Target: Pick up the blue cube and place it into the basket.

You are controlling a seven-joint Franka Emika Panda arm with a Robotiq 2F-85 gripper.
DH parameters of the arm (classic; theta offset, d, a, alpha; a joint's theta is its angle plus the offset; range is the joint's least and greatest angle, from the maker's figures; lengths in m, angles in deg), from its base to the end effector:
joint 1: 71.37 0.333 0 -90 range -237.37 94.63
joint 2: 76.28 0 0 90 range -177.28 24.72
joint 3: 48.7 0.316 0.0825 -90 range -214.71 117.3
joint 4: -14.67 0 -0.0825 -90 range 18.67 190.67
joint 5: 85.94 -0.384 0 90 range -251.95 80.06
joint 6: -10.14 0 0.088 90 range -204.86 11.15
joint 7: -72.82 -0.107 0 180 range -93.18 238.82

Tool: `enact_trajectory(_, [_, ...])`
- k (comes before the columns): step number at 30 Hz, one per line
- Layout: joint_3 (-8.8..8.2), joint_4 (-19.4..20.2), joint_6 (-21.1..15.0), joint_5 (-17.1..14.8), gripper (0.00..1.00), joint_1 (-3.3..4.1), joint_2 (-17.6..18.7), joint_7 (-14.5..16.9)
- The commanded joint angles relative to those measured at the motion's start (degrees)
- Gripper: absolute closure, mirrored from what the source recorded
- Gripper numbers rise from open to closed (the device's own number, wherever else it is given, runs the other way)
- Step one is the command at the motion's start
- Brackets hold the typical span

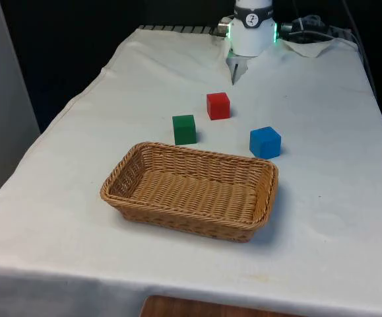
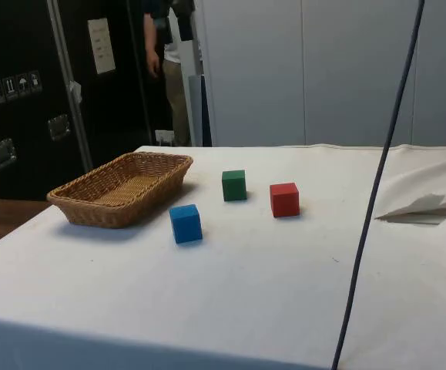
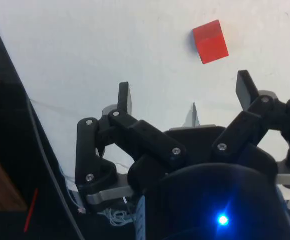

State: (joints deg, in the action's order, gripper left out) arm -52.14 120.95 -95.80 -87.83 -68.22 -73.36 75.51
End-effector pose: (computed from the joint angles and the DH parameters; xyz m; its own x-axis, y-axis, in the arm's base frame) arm 0.5700 0.0002 0.4843 0.9979 0.0327 -0.0555 0.0310 -0.9990 -0.0307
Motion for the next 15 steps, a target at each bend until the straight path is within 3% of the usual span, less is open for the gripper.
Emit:
enact_trajectory(1, [0.00, -1.1, 0.2, -0.2, 0.00, 0.00, 1.0, 0.2])
enact_trajectory(15, [0.52, -8.3, 0.9, -0.1, 0.00, 0.11, 7.1, 1.8])
